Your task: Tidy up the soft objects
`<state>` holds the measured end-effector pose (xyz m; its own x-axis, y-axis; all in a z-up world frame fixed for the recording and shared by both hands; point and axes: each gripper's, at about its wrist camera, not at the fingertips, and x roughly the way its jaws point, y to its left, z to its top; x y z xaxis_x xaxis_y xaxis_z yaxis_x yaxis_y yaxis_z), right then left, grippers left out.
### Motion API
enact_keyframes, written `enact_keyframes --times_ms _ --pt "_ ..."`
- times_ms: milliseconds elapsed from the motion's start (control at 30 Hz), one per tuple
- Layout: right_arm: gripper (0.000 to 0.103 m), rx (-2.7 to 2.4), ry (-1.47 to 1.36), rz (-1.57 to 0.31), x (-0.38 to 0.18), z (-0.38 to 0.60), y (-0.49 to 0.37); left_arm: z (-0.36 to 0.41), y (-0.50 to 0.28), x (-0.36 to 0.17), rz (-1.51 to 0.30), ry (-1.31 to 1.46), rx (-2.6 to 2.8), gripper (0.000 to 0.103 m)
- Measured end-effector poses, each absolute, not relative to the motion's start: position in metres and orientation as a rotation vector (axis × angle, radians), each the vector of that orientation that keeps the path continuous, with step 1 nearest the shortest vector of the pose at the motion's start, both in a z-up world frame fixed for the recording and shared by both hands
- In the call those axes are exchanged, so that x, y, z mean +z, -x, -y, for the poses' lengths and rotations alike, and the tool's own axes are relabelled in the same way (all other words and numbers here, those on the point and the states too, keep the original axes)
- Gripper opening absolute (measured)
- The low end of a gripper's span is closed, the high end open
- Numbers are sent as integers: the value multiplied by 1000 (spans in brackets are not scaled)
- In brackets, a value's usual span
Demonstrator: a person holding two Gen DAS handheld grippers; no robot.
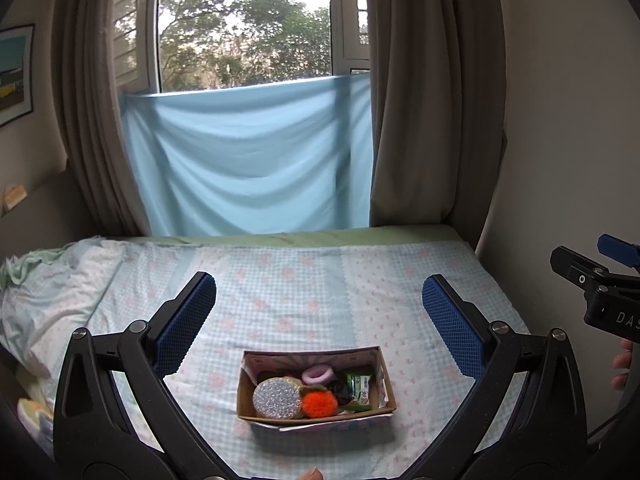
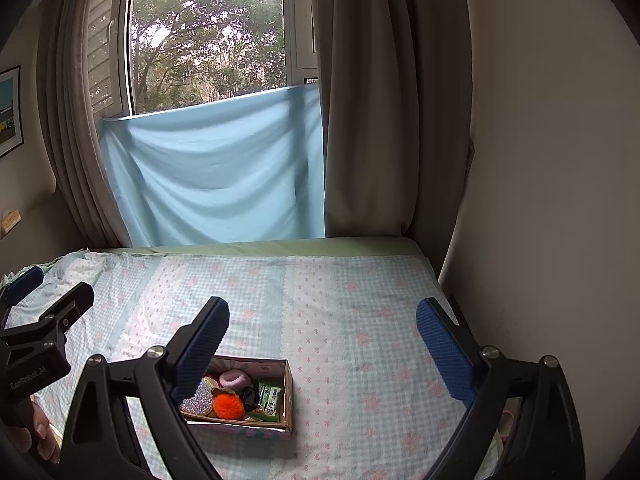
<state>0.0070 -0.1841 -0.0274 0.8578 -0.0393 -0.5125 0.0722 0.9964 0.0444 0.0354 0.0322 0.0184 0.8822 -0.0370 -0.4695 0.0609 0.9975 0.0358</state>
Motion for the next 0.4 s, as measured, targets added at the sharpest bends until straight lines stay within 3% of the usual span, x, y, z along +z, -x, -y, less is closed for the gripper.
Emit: enact_keyframes --times_ms 400 --pt "93 -67 -68 -560 -33 181 -14 -33 -29 23 -411 -44 -86 103"
